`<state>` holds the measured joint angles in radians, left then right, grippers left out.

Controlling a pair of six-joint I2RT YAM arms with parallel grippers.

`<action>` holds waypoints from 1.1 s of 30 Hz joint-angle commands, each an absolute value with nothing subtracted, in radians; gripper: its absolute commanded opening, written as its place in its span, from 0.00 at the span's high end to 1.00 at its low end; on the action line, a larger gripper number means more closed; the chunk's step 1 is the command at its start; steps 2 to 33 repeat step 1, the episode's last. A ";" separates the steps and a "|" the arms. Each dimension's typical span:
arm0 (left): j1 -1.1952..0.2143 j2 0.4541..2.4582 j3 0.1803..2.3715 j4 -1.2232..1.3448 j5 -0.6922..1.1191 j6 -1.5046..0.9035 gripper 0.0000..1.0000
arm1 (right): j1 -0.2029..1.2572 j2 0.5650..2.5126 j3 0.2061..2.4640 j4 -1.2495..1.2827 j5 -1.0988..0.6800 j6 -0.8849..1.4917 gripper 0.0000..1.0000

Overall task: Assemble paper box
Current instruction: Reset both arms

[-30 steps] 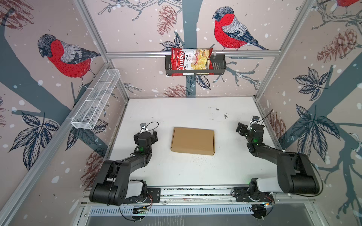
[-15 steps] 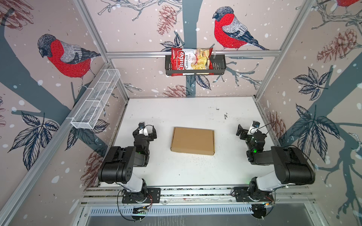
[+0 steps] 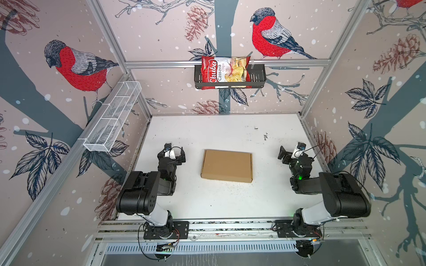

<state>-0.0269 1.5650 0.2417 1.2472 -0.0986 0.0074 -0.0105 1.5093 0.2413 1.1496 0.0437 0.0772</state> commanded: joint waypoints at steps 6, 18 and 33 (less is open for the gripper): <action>-0.026 1.559 0.232 1.304 -0.092 0.006 0.02 | -0.006 1.501 0.239 1.187 0.050 0.066 0.01; -0.026 1.559 0.232 1.304 -0.092 0.006 0.02 | -0.006 1.501 0.239 1.187 0.050 0.066 0.01; -0.026 1.559 0.232 1.304 -0.092 0.006 0.02 | -0.006 1.501 0.239 1.187 0.050 0.066 0.01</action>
